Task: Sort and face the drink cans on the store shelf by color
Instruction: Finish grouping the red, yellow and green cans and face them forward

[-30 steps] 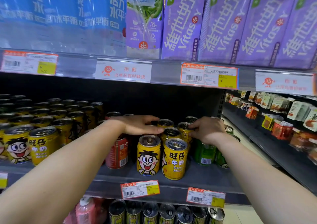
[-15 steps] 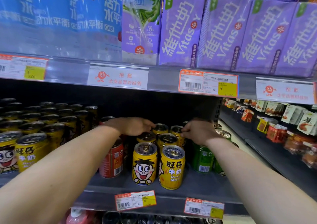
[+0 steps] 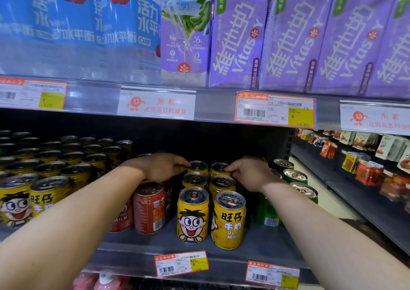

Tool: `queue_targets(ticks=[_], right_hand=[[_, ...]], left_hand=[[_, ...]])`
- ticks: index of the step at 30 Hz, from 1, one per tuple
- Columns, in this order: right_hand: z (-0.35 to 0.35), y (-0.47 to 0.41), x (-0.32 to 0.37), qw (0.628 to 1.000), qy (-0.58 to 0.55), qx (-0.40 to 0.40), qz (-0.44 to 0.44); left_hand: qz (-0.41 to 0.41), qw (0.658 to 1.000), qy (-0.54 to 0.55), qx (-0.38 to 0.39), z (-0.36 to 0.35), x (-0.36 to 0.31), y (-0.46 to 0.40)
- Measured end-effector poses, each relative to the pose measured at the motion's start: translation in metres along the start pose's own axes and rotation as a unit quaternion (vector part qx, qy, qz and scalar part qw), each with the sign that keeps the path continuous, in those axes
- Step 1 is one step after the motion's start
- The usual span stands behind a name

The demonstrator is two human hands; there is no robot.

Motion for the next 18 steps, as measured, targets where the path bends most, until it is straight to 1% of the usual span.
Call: queue_targets(ticks=[6,12,15,16,18], right_hand=[[-0.003,0.003,0.006,1.000,-0.018,0.005,0.004],[-0.004,0.006,0.006,1.000,-0.022,0.003,-0.005],[-0.001,0.010,0.006,1.000,-0.022,0.017,-0.005],[0.003,0.013,0.005,0.999,-0.030,0.021,-0.006],[0.018,0.023,0.000,0.998,-0.055,0.017,-0.017]], left_hand=[[0.016,0.999,0.044,0.005,-0.002,0.006,0.010],[0.008,0.998,0.055,0.000,-0.004,0.009,0.011],[0.011,0.999,0.053,-0.001,-0.005,0.008,0.011],[0.008,0.999,0.048,-0.013,-0.004,0.007,0.012],[-0.014,0.995,0.055,-0.078,0.002,0.000,0.018]])
Point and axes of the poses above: each hand's wrist, its own y-axis away from the middle knuckle, its own z-axis out of the back of the hand, x = y × z, the point moved 1 cm from there along -y, towards the middle knuckle, and after that the axes turned 5 degrees about -z, right-handed, at the moved point
